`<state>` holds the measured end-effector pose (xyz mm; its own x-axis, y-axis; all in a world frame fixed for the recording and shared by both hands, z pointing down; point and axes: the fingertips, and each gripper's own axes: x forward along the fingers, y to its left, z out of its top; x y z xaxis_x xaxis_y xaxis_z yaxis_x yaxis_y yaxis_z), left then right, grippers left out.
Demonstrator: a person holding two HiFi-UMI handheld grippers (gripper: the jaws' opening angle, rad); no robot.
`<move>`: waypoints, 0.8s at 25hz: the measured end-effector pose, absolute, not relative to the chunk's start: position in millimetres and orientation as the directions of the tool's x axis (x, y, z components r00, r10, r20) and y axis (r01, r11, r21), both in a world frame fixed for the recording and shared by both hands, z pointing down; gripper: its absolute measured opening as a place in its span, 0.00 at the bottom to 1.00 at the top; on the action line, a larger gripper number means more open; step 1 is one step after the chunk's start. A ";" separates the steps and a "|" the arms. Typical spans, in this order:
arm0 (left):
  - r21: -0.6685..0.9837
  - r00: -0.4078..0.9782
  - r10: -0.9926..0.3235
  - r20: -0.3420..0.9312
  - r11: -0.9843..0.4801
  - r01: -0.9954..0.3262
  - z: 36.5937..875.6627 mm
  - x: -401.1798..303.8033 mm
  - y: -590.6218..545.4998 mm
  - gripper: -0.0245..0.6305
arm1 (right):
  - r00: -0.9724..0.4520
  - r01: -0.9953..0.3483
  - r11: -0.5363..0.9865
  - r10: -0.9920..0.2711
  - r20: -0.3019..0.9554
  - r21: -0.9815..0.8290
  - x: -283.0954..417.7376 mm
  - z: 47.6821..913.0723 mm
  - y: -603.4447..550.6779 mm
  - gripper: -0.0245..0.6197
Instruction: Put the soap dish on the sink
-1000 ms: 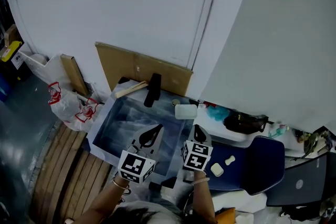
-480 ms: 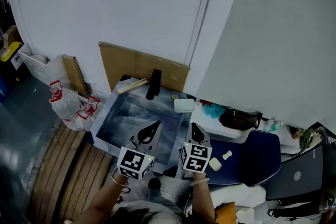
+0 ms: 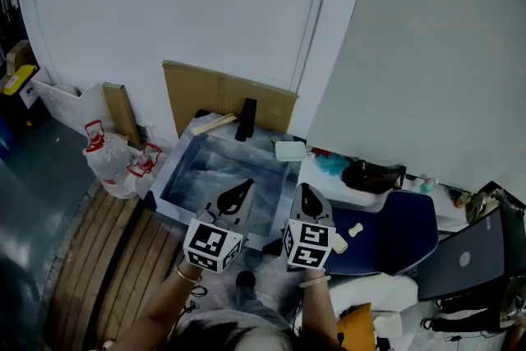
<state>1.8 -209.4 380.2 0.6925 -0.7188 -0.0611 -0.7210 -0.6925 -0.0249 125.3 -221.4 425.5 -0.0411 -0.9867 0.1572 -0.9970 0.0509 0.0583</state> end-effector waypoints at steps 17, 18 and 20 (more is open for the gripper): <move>-0.030 0.714 -0.694 -0.088 -0.715 -0.699 356.2 -26.2 -128.6 0.05 | -0.029 -0.996 0.036 -0.996 0.085 0.083 91.1 386.6 -121.0 0.08; -0.031 0.714 -0.694 -0.090 -0.715 -0.699 354.8 -27.4 -124.6 0.05 | -0.029 -0.995 0.036 -0.996 0.080 0.088 89.6 384.7 -115.9 0.08; -0.033 0.714 -0.694 -0.091 -0.714 -0.699 352.4 -28.9 -118.1 0.05 | -0.029 -0.995 0.036 -0.997 0.072 0.094 87.1 380.6 -107.4 0.08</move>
